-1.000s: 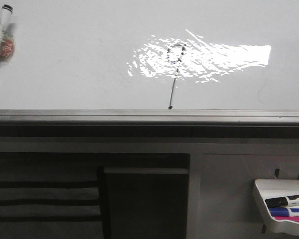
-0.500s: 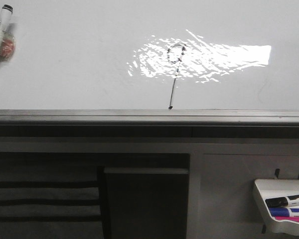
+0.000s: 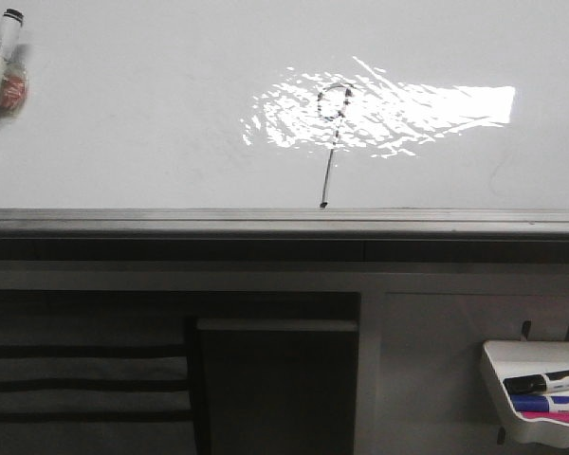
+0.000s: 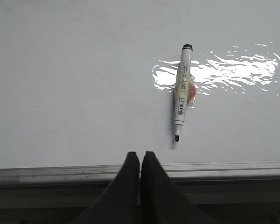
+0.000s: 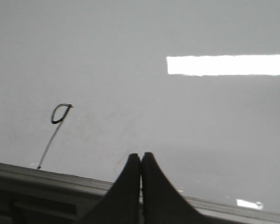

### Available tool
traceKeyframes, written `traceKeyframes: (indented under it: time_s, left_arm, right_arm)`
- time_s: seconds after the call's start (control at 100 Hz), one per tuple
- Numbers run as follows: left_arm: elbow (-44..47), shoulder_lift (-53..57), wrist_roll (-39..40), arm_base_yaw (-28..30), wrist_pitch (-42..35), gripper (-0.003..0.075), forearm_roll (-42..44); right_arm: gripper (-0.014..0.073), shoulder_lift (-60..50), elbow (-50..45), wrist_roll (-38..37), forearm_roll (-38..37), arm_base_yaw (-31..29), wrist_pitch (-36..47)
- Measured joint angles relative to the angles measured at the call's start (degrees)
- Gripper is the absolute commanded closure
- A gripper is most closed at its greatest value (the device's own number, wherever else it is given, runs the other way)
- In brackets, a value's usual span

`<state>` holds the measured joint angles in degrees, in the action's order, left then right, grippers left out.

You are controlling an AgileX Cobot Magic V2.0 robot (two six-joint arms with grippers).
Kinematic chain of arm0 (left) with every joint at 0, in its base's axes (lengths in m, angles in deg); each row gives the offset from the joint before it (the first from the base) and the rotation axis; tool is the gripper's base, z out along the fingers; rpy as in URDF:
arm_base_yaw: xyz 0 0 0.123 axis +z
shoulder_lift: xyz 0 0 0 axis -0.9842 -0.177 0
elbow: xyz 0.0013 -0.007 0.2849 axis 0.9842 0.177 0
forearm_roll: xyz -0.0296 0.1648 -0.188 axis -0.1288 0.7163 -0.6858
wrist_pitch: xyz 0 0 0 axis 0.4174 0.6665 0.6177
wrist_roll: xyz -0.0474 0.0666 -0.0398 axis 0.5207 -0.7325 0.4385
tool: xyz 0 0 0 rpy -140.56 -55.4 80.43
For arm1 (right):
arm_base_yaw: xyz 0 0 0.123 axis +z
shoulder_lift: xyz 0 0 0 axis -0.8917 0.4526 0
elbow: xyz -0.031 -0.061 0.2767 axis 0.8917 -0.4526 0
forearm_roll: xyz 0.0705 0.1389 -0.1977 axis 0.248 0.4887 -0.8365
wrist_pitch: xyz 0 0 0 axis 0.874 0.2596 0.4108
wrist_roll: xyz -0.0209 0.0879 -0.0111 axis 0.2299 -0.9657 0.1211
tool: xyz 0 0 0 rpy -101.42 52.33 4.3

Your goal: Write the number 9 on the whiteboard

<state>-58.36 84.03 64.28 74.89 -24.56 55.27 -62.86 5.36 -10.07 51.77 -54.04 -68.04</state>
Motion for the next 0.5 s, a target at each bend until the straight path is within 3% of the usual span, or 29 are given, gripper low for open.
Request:
traceKeyframes:
  time_s: [0.19, 0.5]
  left_arm:
    - [0.0, 0.0, 0.0, 0.0, 0.0, 0.0741, 0.0]
    - [0.0, 0.0, 0.0, 0.0, 0.09, 0.0741, 0.0]
  right_arm:
    - [0.0666, -5.56, -12.54, 0.0, 1.14, -2.39, 8.12]
    - [0.0666, -6.07, -12.56, 0.0, 1.34, -2.53, 8.35]
